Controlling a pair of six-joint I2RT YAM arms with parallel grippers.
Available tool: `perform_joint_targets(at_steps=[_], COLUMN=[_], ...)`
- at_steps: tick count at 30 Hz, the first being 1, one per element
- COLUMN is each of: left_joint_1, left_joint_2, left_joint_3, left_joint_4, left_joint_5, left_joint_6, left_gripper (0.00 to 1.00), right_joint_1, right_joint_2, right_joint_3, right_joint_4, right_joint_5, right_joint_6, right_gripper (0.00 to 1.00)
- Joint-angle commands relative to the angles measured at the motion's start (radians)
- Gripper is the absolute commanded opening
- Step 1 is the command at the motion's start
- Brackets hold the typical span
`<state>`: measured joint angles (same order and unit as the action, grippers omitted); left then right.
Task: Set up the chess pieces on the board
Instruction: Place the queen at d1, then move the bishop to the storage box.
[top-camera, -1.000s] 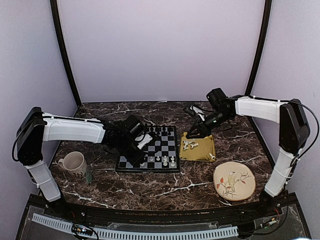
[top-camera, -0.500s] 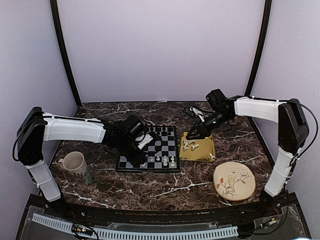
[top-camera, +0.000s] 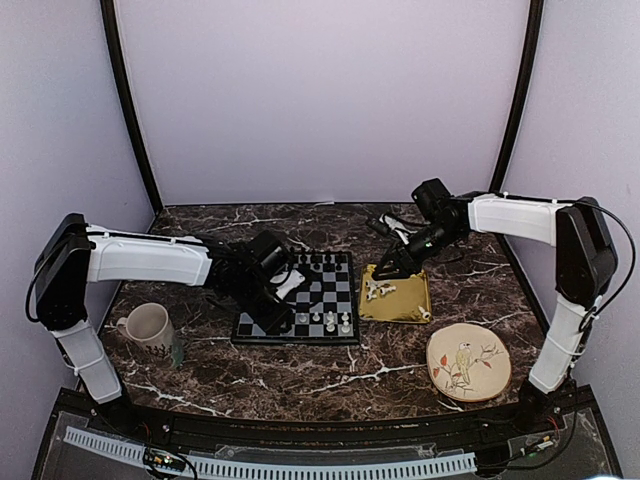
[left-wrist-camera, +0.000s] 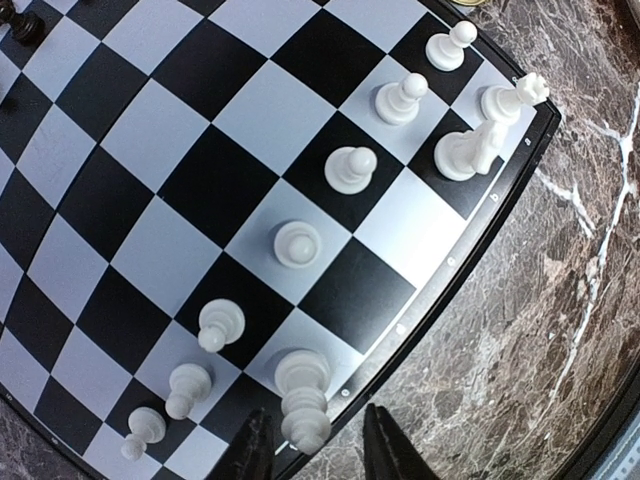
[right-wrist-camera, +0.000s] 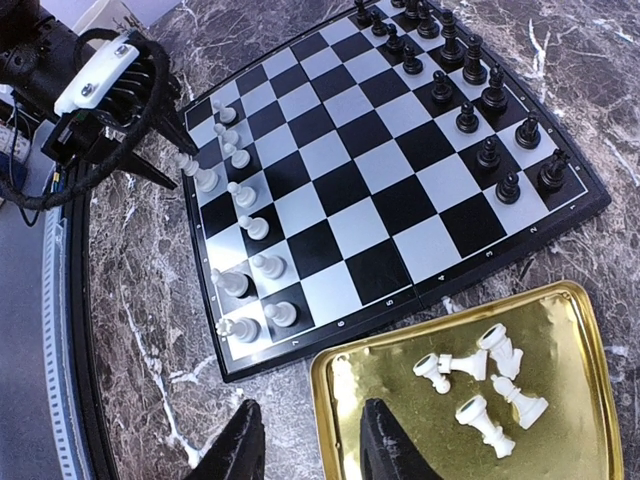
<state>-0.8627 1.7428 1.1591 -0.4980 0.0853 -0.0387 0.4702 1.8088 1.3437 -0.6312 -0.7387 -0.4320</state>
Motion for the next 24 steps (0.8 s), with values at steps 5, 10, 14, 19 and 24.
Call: perform_joint_targets(at_steps=[5, 10, 14, 19, 24], left_joint_1=[-0.006, -0.006, -0.006, -0.006, -0.006], left_joint_2=[-0.078, -0.137, -0.154, -0.123, -0.092], left_joint_3=[0.045, 0.034, 0.014, 0.015, 0.012], left_joint_4=[-0.086, -0.007, 0.171, 0.351, 0.439], left_joint_5=[-0.031, -0.028, -0.011, 0.033, 0.061], left_joint_6=[0.006, 0.014, -0.01, -0.075, -0.113], left_gripper=[0.38, 0.39, 0.4, 0.4, 0.4], right_joint_1=[-0.005, -0.011, -0.012, -0.012, -0.011], right_joint_2=[-0.001, -0.021, -0.003, 0.004, 0.011], right_joint_3=[0.012, 0.022, 0.042, 0.017, -0.033], right_joint_4=[-0.015, -0.034, -0.095, -0.196, -0.243], right_joint_5=[0.119, 0.287, 0.42, 0.538, 0.611], right_joint_6=[-0.03, -0.075, -0.084, -0.07, -0.041], right_gripper=[0.33, 0.33, 0.32, 0.33, 0.34])
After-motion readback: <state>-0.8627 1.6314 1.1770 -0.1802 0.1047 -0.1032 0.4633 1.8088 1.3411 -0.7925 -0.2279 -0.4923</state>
